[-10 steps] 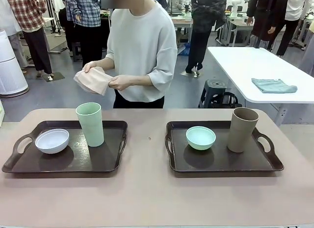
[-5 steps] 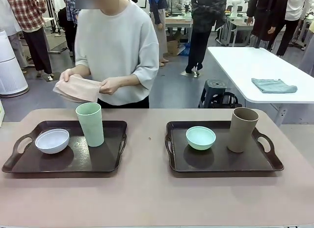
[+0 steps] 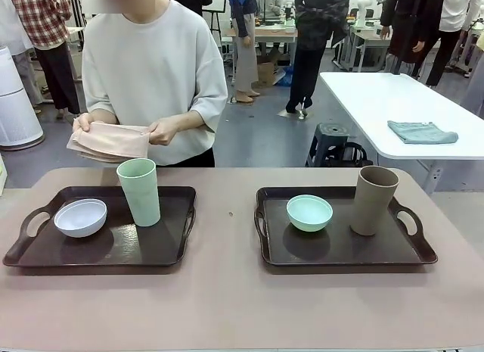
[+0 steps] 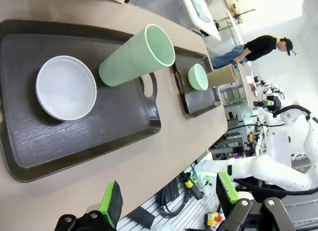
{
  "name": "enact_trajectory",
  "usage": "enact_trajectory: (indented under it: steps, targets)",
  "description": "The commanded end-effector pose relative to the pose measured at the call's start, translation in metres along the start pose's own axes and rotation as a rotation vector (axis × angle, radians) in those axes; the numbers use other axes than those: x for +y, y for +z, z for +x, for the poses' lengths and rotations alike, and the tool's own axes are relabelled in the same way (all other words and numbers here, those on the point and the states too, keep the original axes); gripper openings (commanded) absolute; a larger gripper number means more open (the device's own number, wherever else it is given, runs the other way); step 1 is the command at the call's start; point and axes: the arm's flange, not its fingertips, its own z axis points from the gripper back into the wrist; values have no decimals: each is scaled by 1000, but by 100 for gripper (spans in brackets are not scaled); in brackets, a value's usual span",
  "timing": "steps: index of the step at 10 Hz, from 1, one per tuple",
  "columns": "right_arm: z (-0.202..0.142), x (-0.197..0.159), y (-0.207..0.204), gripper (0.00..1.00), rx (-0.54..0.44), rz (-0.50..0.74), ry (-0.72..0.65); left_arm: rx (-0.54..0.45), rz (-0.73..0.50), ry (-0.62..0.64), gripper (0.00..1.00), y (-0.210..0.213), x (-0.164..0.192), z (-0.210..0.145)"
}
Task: Set up a tray with a mat and arrange the tableware.
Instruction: Pick up the Picnic Bowl and Reusable plastic cup from the Handle tray in front of the human's position and hold them in the air.
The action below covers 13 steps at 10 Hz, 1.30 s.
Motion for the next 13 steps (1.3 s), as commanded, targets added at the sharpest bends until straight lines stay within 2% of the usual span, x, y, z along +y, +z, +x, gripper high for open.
enact_trajectory:
  steps: [1,13]
  targets:
    - [1,-1,0,100,-10,23,10,-11,-22,-7,100,1,1,1]
    - [1,-1,0,100,-10,23,10,-11,-22,-7,100,1,1,1]
